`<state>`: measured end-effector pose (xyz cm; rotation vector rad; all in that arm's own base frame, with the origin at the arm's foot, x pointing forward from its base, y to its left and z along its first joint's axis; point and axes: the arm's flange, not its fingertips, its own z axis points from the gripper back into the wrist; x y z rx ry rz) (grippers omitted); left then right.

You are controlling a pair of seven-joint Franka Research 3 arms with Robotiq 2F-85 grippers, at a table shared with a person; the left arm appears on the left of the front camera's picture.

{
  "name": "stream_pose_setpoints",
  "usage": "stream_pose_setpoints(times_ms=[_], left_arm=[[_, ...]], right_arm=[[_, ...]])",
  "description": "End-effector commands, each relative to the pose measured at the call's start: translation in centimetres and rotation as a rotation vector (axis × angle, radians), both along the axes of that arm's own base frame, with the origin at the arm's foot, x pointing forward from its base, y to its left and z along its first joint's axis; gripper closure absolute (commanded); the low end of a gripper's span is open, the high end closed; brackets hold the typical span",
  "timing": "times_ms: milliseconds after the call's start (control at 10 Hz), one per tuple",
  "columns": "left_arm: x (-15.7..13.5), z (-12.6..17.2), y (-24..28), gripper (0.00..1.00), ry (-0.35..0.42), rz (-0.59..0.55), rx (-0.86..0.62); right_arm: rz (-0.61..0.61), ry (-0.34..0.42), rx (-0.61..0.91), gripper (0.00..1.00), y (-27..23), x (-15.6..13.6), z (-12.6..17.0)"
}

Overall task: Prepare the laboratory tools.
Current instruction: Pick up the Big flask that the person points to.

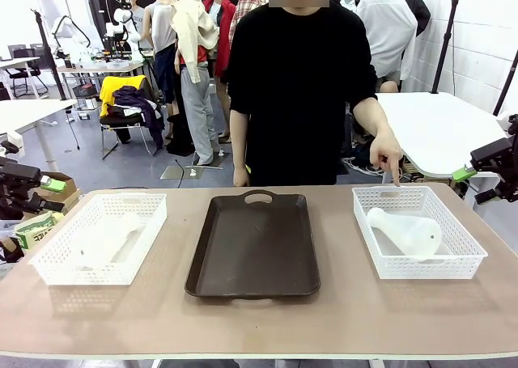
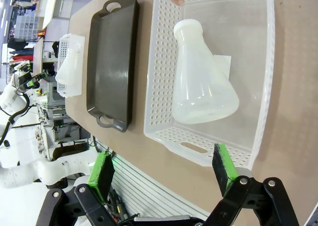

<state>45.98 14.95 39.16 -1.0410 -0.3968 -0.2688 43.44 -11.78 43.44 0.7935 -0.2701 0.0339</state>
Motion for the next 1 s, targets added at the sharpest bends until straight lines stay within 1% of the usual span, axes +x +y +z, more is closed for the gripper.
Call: stream_pose_setpoints(times_ms=[0, 300, 400, 500, 700, 800, 900], left_arm=[[-0.1, 0.1, 0.2, 0.00, 0.001, -0.003, 0.006], [-0.1, 0.1, 0.2, 0.00, 0.001, -0.003, 0.006], [-0.1, 0.1, 0.2, 0.00, 0.001, -0.003, 0.006], [-0.1, 0.1, 0.2, 0.00, 0.001, -0.003, 0.006], [-0.1, 0.1, 0.2, 0.00, 0.001, -0.003, 0.006], [-0.1, 0.1, 0.2, 0.00, 0.001, -0.003, 0.006], [-0.1, 0.1, 0.2, 0.00, 0.001, -0.003, 0.006]], right_arm=[[-0.001, -0.005, 0.005, 0.00, 0.0, 0.1, 0.0], [0.000, 0.000, 0.000, 0.00, 0.0, 0.0, 0.0], [0.020, -0.038, -0.058, 0.00, 0.6, 0.0, 1.4], [0.094, -0.089, -0.194, 0.00, 2.0, 0.9, 3.1], [0.202, -0.155, -0.481, 0.00, 5.4, 4.1, 5.6], [0.250, -0.177, -0.583, 0.00, 7.2, 6.0, 6.2], [0.320, -0.169, -0.711, 0.00, 9.5, 7.7, 5.9]])
